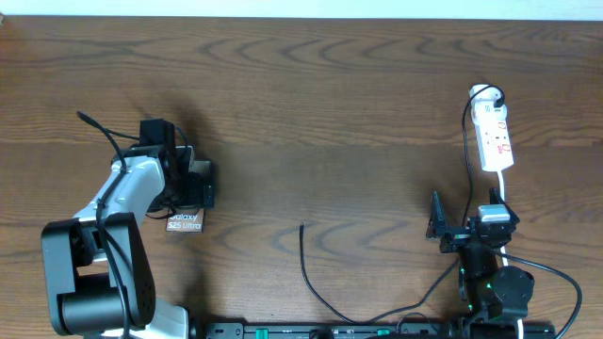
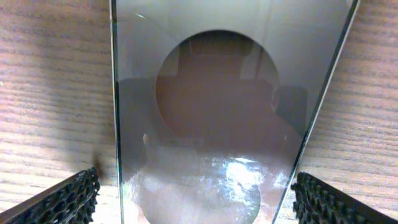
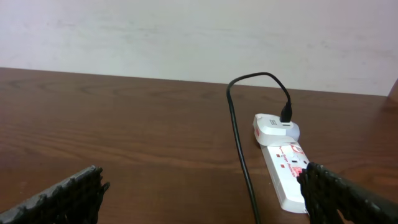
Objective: Plug charger to phone and switch on socket
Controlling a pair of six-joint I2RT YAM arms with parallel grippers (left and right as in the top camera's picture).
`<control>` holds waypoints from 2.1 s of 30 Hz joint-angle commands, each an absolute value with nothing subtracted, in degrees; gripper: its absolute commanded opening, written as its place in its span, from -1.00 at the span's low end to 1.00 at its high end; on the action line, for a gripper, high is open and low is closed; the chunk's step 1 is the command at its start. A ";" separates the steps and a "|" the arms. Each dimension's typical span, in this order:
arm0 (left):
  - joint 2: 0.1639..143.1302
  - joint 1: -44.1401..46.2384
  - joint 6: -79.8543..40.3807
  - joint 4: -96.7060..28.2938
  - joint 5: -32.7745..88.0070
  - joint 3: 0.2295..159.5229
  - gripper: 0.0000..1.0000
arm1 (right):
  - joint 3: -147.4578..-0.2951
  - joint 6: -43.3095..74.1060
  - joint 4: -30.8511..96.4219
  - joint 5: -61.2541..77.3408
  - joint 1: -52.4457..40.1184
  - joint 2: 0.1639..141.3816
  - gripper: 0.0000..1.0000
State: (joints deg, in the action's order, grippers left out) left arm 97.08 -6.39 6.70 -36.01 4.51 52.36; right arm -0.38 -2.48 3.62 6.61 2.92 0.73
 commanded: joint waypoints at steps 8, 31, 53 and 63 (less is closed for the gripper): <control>97.10 -6.68 7.94 -33.91 3.81 53.93 0.95 | -0.34 -1.76 3.86 6.37 3.33 0.71 0.99; 97.10 -6.68 10.90 -33.36 5.58 53.69 0.96 | -0.34 -1.76 3.86 6.37 3.33 0.71 0.99; 97.10 -6.68 10.90 -33.10 7.01 52.73 0.96 | -0.34 -1.76 3.86 6.37 3.33 0.71 0.99; 97.10 -6.68 10.87 -33.43 6.81 52.71 0.96 | -0.34 -1.76 3.88 6.37 3.33 0.71 0.99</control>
